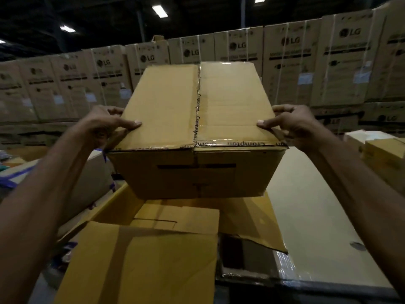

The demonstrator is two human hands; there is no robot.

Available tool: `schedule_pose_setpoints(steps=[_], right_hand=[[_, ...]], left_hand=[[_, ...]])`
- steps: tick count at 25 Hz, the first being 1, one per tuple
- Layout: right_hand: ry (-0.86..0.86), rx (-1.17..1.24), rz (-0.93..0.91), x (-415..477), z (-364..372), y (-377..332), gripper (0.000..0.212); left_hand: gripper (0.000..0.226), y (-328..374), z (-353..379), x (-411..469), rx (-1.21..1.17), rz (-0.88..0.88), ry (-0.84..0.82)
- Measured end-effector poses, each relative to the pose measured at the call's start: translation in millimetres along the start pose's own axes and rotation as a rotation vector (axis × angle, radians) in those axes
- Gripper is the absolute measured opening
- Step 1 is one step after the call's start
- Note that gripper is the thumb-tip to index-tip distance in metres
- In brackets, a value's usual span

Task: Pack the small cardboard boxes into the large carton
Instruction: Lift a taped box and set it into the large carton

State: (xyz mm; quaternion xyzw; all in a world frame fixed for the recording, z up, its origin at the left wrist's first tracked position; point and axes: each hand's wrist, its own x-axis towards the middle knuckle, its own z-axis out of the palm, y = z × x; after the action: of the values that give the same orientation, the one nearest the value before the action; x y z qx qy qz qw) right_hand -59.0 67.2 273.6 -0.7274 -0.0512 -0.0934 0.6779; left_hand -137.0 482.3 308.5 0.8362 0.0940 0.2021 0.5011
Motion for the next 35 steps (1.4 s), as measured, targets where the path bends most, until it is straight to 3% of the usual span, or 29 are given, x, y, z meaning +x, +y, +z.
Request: schedule_pose_setpoints(steps=[3,5,10,14,17,20,24,27,30,35], right_hand=[[-0.032,-0.012,0.052,21.9,20.3,-2.8,0.066],[-0.053,-0.048,0.08,36.9,32.3,-6.9,0.069],[-0.076,-0.136,0.16,64.3,71.7,-9.9,0.08],[-0.059,-0.218,0.212,68.0,103.9,-6.9,0.071],[-0.065,-0.259,0.264,59.2,126.8,-6.5,0.061],[-0.054,-0.301,0.318,46.7,147.0,1.6,0.069],[-0.007,-0.353,0.351,27.2,166.7,18.3,0.065],[0.05,-0.373,0.339,19.2,177.1,22.2,0.051],[0.069,-0.387,0.347,16.5,187.5,15.6,0.054],[0.045,-0.388,0.34,13.8,199.7,9.6,0.041]], left_hand=[[0.034,-9.1,-6.1,25.8,0.043,-0.077,-0.036],[0.054,-14.2,-10.5,42.7,0.066,-0.14,-0.016],[0.061,-35.9,-31.8,78.0,0.059,-0.199,-0.052],[0.068,-65.2,-53.4,111.5,0.08,-0.198,-0.106],[0.091,-86.5,-68.7,133.6,0.121,-0.177,-0.195],[0.085,-108.2,-74.6,153.3,0.136,-0.168,-0.242],[0.095,-134.5,-73.1,171.1,0.144,-0.172,-0.336],[0.078,-157.7,-68.3,181.1,0.174,-0.192,-0.367],[0.074,-167.8,-72.3,185.0,0.17,-0.204,-0.365],[0.095,-173.9,-96.8,191.6,0.209,-0.188,-0.332]])
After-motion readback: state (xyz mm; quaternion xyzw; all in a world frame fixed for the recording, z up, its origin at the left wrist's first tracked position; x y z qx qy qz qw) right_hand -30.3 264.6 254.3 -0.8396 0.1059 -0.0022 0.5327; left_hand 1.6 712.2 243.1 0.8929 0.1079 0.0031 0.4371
